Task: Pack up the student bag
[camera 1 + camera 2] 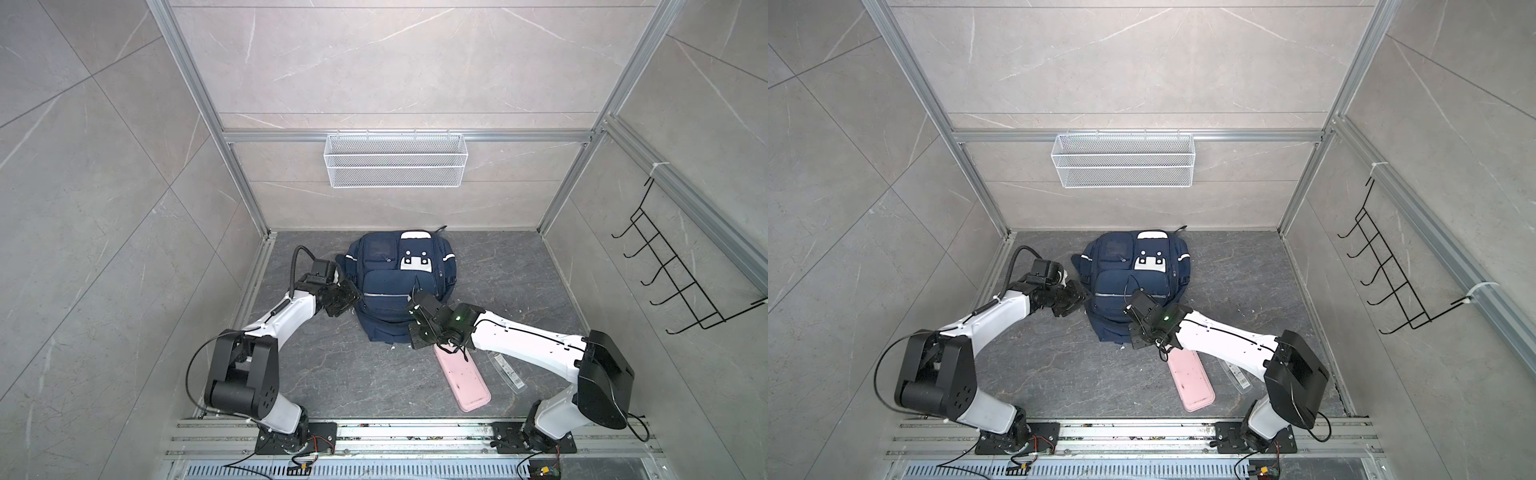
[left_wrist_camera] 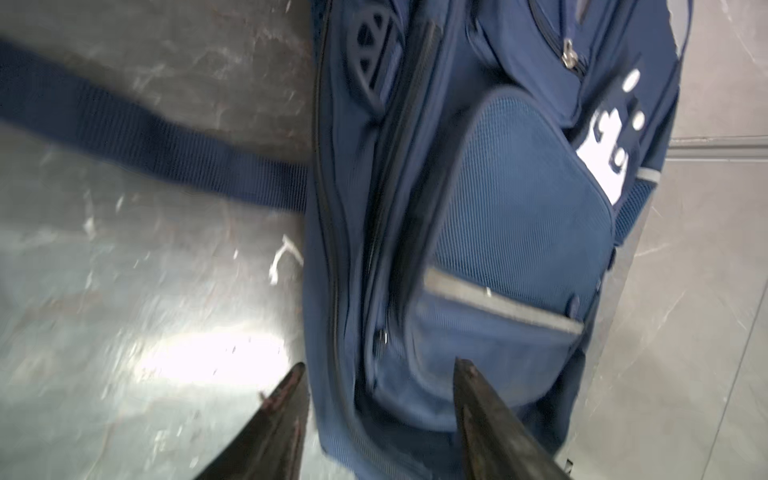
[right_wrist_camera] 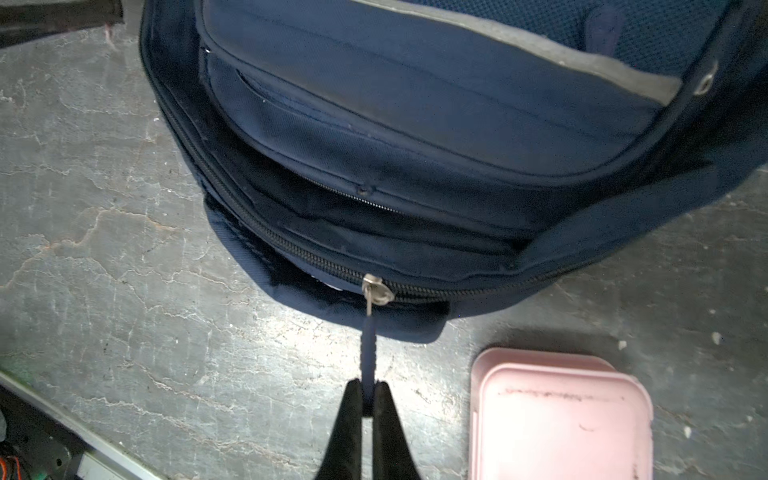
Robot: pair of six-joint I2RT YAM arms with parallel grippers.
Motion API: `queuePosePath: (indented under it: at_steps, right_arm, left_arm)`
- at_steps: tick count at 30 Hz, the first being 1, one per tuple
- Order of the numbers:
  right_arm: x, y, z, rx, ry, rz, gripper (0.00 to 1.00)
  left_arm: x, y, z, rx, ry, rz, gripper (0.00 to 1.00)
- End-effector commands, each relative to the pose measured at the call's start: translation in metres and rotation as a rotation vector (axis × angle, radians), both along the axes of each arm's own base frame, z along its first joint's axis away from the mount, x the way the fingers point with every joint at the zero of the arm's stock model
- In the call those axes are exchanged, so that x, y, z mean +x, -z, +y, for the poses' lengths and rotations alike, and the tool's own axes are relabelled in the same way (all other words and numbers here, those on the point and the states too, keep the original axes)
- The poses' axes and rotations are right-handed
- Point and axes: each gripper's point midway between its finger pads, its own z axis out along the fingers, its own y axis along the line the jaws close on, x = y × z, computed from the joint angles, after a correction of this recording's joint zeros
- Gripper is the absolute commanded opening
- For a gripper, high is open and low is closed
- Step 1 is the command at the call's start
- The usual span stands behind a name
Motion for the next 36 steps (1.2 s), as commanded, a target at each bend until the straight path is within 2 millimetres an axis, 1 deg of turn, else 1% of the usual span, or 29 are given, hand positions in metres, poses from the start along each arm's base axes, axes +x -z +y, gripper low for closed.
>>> queuePosePath:
  at_steps: [1, 4, 6, 10, 17, 21, 27, 29, 30, 31, 32, 33, 34, 35, 36]
  right_arm:
    - [-0.001, -0.010, 0.012, 0.019, -0.024, -0.018, 0.00]
    - [-0.004, -0.012, 0.015, 0.024, -0.036, -0.021, 0.00]
    - [-0.007, -0.011, 0.018, 0.026, -0.046, -0.020, 0.00]
    - [-0.011, -0.010, 0.024, 0.024, -0.062, -0.017, 0.00]
    - [-0.015, -0.011, 0.031, 0.015, -0.077, -0.020, 0.00]
    - [-0.016, -0.012, 0.034, 0.013, -0.076, -0.023, 0.00]
    - [-0.020, -0.014, 0.041, 0.016, -0.090, -0.020, 0.00]
    - [-0.022, -0.016, 0.043, 0.019, -0.095, -0.020, 0.00]
    - [-0.023, -0.016, 0.043, 0.019, -0.095, -0.021, 0.00]
    - [-0.023, -0.015, 0.042, 0.016, -0.093, -0.020, 0.00]
    - [-0.023, -0.014, 0.041, 0.013, -0.087, -0.022, 0.00]
    - [-0.023, -0.012, 0.038, 0.001, -0.078, -0.025, 0.00]
    - [-0.022, -0.012, 0.034, -0.010, -0.064, -0.030, 0.00]
    - [-0.022, -0.011, 0.031, -0.018, -0.058, -0.033, 0.00]
    - [-0.022, -0.011, 0.027, -0.025, -0.051, -0.038, 0.00]
  left_arm:
    - [-0.023, -0.015, -0.001, -0.014, 0.023, -0.009, 0.63]
    - [-0.036, -0.017, -0.008, -0.036, 0.022, -0.007, 0.65]
    - [-0.044, -0.018, -0.018, -0.043, 0.032, -0.005, 0.65]
    - [-0.053, -0.014, -0.036, -0.052, 0.053, 0.001, 0.65]
    - [-0.058, -0.006, -0.060, -0.073, 0.088, 0.011, 0.65]
    - [-0.060, 0.001, -0.065, -0.065, 0.102, 0.022, 0.63]
    - [-0.053, 0.014, -0.069, -0.054, 0.118, 0.030, 0.59]
    - [-0.050, 0.019, -0.072, -0.053, 0.127, 0.036, 0.53]
    - [-0.049, 0.022, -0.073, -0.049, 0.130, 0.038, 0.47]
    - [-0.047, 0.024, -0.073, -0.044, 0.132, 0.040, 0.39]
    - [-0.045, 0.025, -0.073, -0.040, 0.135, 0.040, 0.28]
    - [-0.044, 0.027, -0.072, -0.035, 0.134, 0.045, 0.17]
    - [-0.043, 0.027, -0.070, -0.030, 0.134, 0.045, 0.09]
    - [-0.041, 0.027, -0.068, -0.027, 0.135, 0.045, 0.03]
    - [-0.040, 0.026, -0.066, -0.022, 0.131, 0.043, 0.00]
